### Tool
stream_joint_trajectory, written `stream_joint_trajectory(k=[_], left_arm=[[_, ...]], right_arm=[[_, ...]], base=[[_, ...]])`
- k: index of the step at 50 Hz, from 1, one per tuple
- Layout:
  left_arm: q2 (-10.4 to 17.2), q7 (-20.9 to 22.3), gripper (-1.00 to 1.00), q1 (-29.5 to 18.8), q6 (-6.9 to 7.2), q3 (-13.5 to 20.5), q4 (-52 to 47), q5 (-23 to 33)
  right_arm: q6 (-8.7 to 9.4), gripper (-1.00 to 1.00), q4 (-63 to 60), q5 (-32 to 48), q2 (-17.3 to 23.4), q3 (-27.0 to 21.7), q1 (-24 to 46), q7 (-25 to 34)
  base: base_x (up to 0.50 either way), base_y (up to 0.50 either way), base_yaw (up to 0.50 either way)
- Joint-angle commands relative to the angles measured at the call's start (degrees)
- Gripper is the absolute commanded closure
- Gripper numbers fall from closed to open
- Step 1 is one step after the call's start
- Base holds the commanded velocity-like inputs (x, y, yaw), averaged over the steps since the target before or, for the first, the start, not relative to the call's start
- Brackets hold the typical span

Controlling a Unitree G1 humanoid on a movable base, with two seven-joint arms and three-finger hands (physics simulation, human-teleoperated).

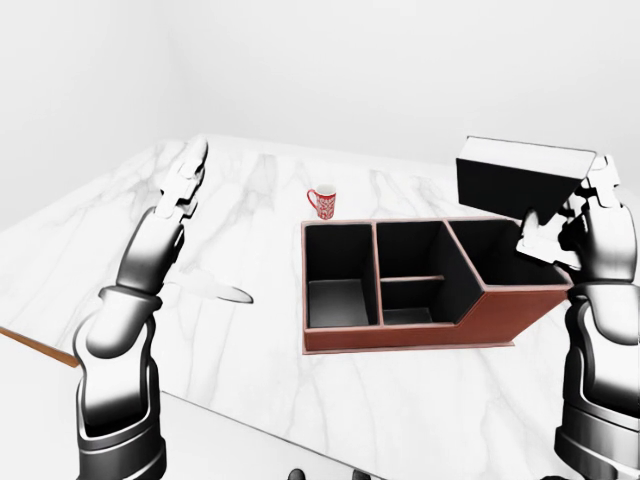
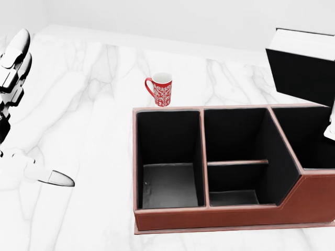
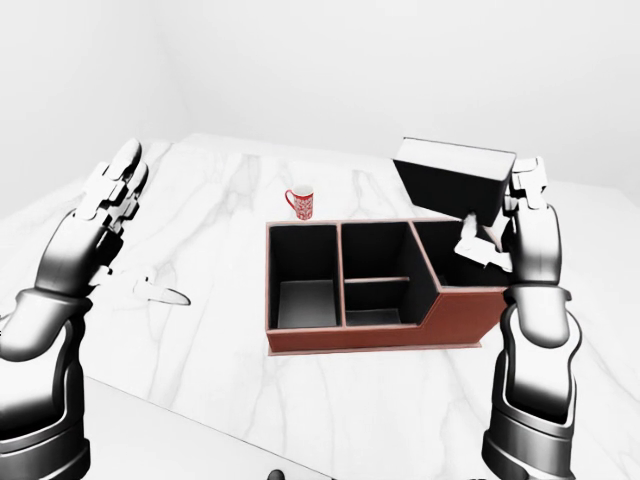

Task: Pick up the book and place it in the right compartment of the caddy.

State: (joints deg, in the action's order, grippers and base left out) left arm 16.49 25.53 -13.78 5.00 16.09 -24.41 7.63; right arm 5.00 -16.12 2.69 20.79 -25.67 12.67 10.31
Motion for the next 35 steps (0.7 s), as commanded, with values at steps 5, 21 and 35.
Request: stream_joint_trajectory(k=[5,21,35], left_arm=[[-0.71,-1.26,-1.00,0.12,0.00,0.63,0.21,-2.53],[-0.80,-1.29,-1.00,0.32,0.00,0.60,0.13,-2.38],[-0.84,-1.08,-1.00,0.42,0.00,0.23,-1.79,-1.83]], right_arm=[[0.00,1.00,0.83,-5.66,1.22,-4.74,-2.72,-0.08],[0.00,1.00,1.37,-5.77,1.07,-4.95,-3.18,-0.05],[0.00,1.00,1.29,-5.72,0.54,-4.83,-3.76,-0.08]], base=[[0.00,0.00,0.00],[0.00,0.00,0.00],[0.00,0.00,0.00]])
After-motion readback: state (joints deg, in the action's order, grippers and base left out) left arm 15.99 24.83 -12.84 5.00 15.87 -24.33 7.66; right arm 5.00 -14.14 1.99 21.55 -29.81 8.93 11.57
